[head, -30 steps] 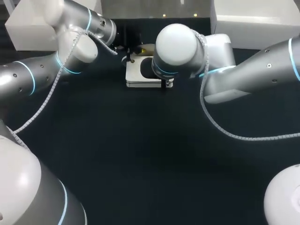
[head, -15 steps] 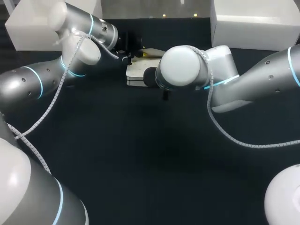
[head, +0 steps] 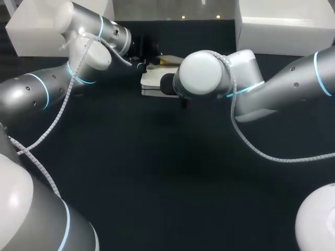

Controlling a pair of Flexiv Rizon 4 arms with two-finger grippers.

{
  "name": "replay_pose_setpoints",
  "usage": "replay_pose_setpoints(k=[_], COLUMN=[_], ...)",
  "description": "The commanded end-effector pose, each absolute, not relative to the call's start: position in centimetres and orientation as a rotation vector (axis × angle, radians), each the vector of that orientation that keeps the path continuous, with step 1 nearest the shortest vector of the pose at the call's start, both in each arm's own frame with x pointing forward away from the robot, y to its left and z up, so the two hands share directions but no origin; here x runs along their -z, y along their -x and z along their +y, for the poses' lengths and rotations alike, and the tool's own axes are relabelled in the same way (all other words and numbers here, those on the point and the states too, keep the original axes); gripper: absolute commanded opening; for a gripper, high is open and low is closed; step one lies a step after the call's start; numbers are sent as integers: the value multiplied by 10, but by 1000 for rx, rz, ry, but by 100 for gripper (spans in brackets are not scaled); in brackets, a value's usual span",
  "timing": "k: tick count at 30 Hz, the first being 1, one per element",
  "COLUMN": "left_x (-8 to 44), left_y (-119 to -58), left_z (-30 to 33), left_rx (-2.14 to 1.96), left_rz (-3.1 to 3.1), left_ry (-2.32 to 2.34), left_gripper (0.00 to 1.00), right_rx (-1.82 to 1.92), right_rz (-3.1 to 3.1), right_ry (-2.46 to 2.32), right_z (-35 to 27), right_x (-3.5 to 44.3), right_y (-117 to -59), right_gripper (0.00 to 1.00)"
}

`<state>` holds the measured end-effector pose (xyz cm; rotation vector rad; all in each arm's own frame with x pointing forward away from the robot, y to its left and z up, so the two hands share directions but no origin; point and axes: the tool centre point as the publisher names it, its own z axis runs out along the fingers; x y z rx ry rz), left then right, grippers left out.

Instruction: Pick up the bag, open it, inspect its contents, close it, and place it on the opposite side

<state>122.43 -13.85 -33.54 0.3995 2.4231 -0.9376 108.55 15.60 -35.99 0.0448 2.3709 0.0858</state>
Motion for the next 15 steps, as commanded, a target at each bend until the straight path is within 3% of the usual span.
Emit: replay_pose_setpoints(k=[1, 7, 15], left_x=[337, 338, 340], left_y=[-1223, -1222, -1219], left_z=[-138, -139, -137], left_rx=[946, 949, 954], left_rz=[2420, 2421, 2424], left_ry=[-412, -419, -417], left_gripper=[0, 0, 0], right_rx=[-97, -107, -112], right_rz=[2370, 2371, 2369], right_ry=[-45, -49, -61], right_z=[156, 156, 154], right_x=[365, 366, 367], right_y=[-1093, -1096, -1099], right_gripper=[34, 22, 19])
